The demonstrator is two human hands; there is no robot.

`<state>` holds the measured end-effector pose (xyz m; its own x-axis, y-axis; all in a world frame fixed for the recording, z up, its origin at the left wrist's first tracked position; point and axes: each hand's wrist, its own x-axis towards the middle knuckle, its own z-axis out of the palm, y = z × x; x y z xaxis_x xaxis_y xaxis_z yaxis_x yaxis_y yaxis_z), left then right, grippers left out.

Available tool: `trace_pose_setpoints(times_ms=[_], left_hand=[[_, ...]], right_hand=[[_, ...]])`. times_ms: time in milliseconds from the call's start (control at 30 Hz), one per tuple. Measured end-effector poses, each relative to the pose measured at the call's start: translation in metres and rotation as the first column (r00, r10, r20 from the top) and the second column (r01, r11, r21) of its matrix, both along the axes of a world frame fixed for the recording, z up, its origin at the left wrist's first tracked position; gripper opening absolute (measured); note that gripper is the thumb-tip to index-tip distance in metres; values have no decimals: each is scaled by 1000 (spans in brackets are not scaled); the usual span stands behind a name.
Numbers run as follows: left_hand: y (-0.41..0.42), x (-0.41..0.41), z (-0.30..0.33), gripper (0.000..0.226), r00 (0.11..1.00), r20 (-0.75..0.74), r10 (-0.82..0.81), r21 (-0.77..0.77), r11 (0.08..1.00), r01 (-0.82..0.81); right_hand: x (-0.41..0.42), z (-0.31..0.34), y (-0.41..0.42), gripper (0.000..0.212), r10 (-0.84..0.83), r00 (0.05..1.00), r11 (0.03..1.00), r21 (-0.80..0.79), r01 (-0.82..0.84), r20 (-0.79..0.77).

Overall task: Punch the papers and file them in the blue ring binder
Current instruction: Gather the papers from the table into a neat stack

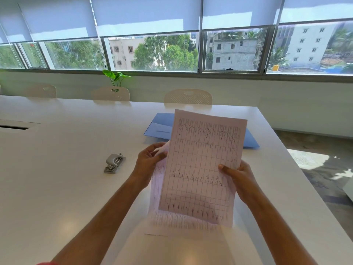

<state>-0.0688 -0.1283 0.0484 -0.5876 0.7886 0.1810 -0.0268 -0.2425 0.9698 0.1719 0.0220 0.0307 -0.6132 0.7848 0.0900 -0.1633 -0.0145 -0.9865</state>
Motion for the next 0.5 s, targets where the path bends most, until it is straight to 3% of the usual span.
trace_pose_setpoints(times_ms=[67, 133, 267, 367, 500], left_hand=[[2, -1, 7, 34, 999, 46, -9, -9, 1000, 10], [4, -2, 11, 56, 994, 97, -49, -31, 998, 52], [7, -6, 12, 101, 917, 261, -301, -83, 940, 332], [9, -4, 10, 98, 913, 194, -359, -161, 907, 390], [12, 3, 17, 73, 953, 47, -298, -165, 939, 301]], right_hand=[[0, 4, -1, 31, -21, 998, 1000, 20, 22, -61], [1, 8, -1, 30, -40, 994, 998, 38, 45, -103], [0, 16, -1, 19, -110, 986, 991, 65, 119, -122], [-1, 23, -2, 16, -125, 982, 986, 92, 139, -139], [-2, 33, -5, 20, -105, 982, 981, 146, 129, -158]])
